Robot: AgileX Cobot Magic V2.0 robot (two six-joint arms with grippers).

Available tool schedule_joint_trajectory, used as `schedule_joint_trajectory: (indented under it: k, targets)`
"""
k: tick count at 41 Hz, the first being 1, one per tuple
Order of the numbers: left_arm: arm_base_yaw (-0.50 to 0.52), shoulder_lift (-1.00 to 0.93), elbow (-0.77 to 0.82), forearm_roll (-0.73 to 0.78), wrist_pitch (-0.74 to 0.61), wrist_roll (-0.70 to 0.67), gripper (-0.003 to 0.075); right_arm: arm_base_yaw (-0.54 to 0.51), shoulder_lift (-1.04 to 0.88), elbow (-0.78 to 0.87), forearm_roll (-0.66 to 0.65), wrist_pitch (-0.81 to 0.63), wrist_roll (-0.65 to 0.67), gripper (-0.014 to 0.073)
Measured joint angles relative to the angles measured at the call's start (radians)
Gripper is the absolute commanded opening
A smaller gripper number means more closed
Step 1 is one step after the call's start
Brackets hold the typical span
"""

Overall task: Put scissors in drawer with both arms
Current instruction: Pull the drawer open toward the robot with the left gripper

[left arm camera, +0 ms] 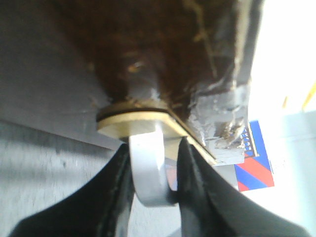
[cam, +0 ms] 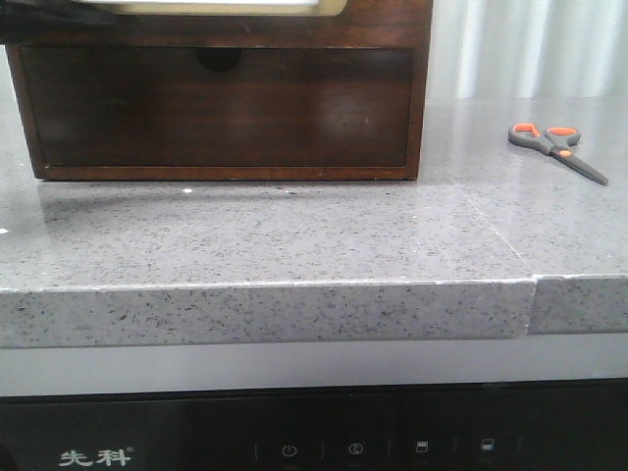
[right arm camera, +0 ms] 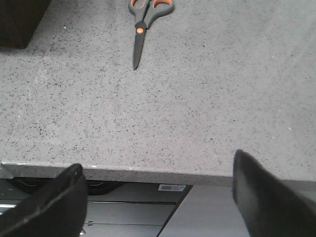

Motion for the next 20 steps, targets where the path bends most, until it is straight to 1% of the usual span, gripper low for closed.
schedule_joint_trajectory:
  k: [12,20]
  targets:
    - [0.000,-0.264,0.248,-0.011,0.008,0.018,0.0103,0.000,0.000,0.000,0.000,0.004,0.000,0.0615]
    - [0.000,-0.361,0.318,-0.007,0.009,0.018,0.0107,0.000,0.000,0.000,0.000,0.004,0.000,0.0615]
